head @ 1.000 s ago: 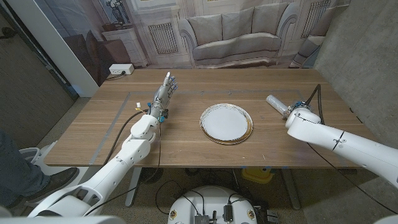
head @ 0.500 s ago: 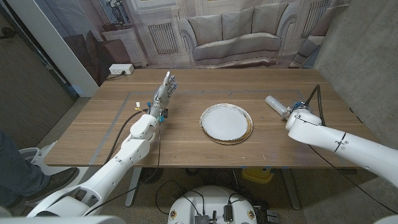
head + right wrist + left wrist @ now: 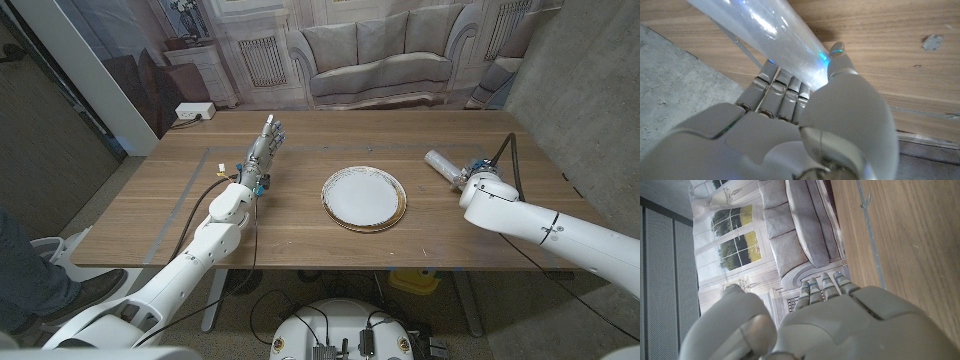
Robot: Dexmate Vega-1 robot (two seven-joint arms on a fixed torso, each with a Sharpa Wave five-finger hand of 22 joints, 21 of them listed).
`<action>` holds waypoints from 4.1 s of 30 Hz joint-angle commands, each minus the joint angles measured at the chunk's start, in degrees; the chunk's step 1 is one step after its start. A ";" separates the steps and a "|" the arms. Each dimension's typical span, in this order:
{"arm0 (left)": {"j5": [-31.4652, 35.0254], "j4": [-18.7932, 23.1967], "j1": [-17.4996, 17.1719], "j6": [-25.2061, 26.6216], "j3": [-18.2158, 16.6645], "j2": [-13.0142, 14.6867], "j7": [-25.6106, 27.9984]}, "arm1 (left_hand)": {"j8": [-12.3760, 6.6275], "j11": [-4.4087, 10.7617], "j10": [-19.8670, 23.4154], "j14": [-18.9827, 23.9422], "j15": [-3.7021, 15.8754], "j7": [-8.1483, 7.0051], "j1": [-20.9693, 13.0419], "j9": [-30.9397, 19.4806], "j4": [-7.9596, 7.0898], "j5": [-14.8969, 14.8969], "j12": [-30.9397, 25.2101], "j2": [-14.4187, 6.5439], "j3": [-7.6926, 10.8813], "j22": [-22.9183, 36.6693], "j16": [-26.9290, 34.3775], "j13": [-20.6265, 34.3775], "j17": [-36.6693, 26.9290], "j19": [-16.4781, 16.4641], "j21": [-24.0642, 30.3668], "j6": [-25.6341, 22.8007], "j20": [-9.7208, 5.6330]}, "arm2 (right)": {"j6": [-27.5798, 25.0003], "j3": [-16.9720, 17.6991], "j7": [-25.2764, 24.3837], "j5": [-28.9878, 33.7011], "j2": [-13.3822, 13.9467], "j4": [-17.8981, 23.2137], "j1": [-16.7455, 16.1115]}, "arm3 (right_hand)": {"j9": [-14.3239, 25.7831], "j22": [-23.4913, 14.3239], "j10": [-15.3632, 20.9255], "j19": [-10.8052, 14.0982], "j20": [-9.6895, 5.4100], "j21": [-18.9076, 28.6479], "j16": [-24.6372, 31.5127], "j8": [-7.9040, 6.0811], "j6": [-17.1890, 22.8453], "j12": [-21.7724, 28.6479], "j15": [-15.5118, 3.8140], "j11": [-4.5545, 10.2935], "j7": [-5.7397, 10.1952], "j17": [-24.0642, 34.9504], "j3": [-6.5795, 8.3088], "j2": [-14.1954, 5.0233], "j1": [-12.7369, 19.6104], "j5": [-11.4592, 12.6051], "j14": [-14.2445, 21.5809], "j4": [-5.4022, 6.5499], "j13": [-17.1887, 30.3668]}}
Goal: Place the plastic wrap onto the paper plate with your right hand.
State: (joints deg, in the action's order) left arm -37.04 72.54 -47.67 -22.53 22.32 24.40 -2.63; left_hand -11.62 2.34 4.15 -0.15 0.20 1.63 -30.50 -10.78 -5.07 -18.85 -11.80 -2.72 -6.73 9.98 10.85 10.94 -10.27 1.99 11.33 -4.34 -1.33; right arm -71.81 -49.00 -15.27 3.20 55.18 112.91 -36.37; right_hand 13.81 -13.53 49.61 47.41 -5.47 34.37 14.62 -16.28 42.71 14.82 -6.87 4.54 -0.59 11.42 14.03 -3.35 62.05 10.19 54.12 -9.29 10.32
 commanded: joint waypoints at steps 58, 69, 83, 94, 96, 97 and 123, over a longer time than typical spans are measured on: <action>-0.65 2.92 -2.04 -0.79 -1.87 2.46 0.02 | 0.08 0.07 0.01 0.18 0.30 0.22 -0.60 -0.17 -0.07 0.25 0.15 -0.67 -1.25 0.30 -0.06 0.01 -0.24 0.44 0.04 -0.39 -0.11 | 4.23 -1.73 3.68 11.98 3.32 12.01 -0.16 | 6.17 0.95 4.15 -1.41 -6.65 3.70 -1.41 -1.01 11.31 -1.78 -6.46 3.12 7.90 0.21 3.73 -6.51 4.32 0.28 3.39 5.16 0.49; -0.71 2.99 -2.41 -0.87 -2.11 2.67 0.22 | 0.08 0.03 0.08 0.18 0.31 0.28 -0.65 -0.17 -0.07 0.26 0.13 -0.72 -1.38 0.30 -0.06 0.01 -0.24 0.43 0.04 -0.40 -0.10 | 8.31 -1.62 5.77 15.58 3.14 11.81 -0.45 | 6.79 1.04 4.34 -1.70 -6.63 4.08 -1.55 -1.00 11.37 -1.87 -6.48 3.03 8.03 0.25 3.75 -6.50 4.21 0.28 3.43 5.13 0.52; -0.33 3.99 -2.46 -0.43 -2.34 3.22 0.94 | 0.09 0.05 0.00 0.17 0.29 0.27 -0.71 -0.17 -0.08 0.27 0.16 -0.76 -1.55 0.29 -0.06 0.01 -0.24 0.46 0.04 -0.39 -0.12 | 12.94 0.51 7.89 19.66 2.87 12.04 -2.77 | 7.40 1.16 4.32 -2.15 -6.62 4.45 -1.65 -0.92 11.41 -2.05 -6.46 3.33 8.14 0.29 3.75 -6.48 4.03 0.27 3.51 5.14 0.55; 0.01 4.82 -2.84 -0.34 -2.42 3.35 1.74 | 0.07 0.05 0.08 0.16 0.33 0.23 -0.76 -0.17 -0.09 0.27 0.13 -0.80 -1.69 0.29 -0.07 0.01 -0.23 0.42 0.05 -0.46 -0.14 | 16.59 2.21 9.71 23.45 2.89 12.60 -4.88 | 7.43 1.24 4.41 -2.39 -6.63 4.72 -1.74 -0.68 11.54 -2.12 -6.50 3.40 8.18 0.31 3.76 -6.44 3.98 0.28 3.51 5.07 0.56; -0.02 4.94 -2.93 -0.33 -2.46 3.39 1.80 | 0.07 -0.09 0.10 0.17 0.35 0.25 -0.77 -0.17 -0.09 0.27 0.12 -0.81 -1.72 0.29 -0.06 0.01 -0.23 0.46 0.04 -0.45 -0.10 | 17.12 2.57 10.08 24.06 2.80 12.61 -5.27 | 7.43 1.26 4.46 -2.45 -6.64 4.77 -1.78 -0.62 11.57 -2.12 -6.49 3.41 8.16 0.31 3.76 -6.41 3.99 0.28 3.47 5.03 0.57; -0.01 5.12 -3.04 -0.23 -2.49 3.49 1.89 | 0.07 -0.08 0.09 0.16 0.33 0.27 -0.78 -0.17 -0.09 0.27 0.13 -0.82 -1.73 0.29 -0.07 0.01 -0.23 0.45 0.04 -0.47 -0.13 | 17.48 2.74 10.15 24.42 2.75 12.63 -5.49 | 7.45 1.26 4.46 -2.46 -6.63 4.79 -1.80 -0.60 11.54 -2.13 -6.49 3.40 8.18 0.30 3.76 -6.40 3.98 0.28 3.44 5.03 0.57; -0.77 8.63 -5.72 0.72 -3.67 5.19 2.89 | 0.11 0.10 0.06 0.21 0.29 0.20 -0.89 -0.17 -0.11 0.28 0.15 -0.94 -2.07 0.29 -0.05 0.01 -0.23 0.46 0.05 -0.38 -0.11 | 27.22 5.95 16.21 34.13 0.82 12.42 -8.95 | 7.90 1.54 4.76 -3.17 -6.61 5.73 -2.13 -0.02 12.05 -2.29 -6.44 3.22 8.17 0.31 3.81 -6.38 3.71 0.24 3.15 4.90 0.59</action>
State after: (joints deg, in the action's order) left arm -37.48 79.76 -52.25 -21.98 19.21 28.97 -0.17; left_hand -11.62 2.34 4.15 -0.15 0.20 1.63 -31.17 -10.78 -5.07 -18.62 -11.80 -3.39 -8.31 9.98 10.85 10.94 -10.27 1.99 11.33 -4.34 -1.33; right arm -48.64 -44.43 -1.90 32.93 56.95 125.32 -43.90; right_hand 21.25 -11.83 50.75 44.51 -4.77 39.72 12.46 -16.16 43.11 12.61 -6.78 4.74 -0.58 11.61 13.31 -3.46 61.95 10.07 55.47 -8.58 10.85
